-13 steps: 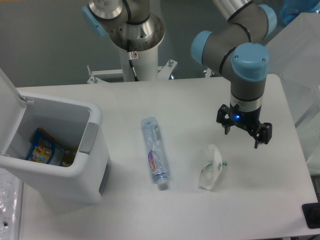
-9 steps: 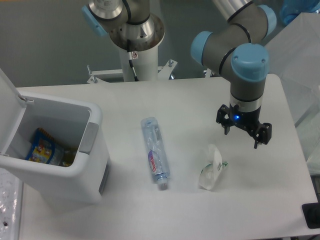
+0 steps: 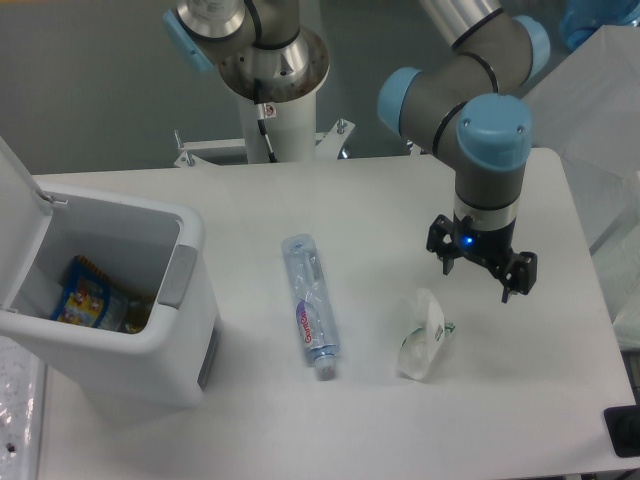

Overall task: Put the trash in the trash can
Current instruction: 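Move the gripper toward the crumpled clear plastic bag, then lower the gripper onto the plastic bag and close on it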

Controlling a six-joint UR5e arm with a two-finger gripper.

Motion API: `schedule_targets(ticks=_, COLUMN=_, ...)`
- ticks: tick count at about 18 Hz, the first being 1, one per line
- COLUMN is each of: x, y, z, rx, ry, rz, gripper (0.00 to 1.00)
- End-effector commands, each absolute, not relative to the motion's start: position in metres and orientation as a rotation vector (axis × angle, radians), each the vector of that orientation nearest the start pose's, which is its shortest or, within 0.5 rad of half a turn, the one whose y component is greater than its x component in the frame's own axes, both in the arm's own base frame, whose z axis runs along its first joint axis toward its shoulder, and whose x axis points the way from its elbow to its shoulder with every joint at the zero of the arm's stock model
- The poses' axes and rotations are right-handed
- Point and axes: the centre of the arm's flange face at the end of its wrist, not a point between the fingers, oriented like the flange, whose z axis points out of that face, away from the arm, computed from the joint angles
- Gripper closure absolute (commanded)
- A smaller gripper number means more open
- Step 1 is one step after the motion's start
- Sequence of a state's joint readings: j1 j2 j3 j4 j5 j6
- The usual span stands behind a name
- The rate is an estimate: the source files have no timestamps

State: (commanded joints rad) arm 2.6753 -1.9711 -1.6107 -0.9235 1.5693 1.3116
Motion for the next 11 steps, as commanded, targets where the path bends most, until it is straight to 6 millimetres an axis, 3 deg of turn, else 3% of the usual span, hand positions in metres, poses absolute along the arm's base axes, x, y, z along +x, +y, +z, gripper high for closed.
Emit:
schedule_targets(ticks=5, x=-0.510, y=0.409, z=0.302, rx=-3.044, ry=0.222, rz=0.276, gripper=0.00)
schedule_targets(ticks=11, x=-0.502, y=0.424, z=0.273, rx=-3.068, ry=0.226, rz=0.214, gripper=0.00)
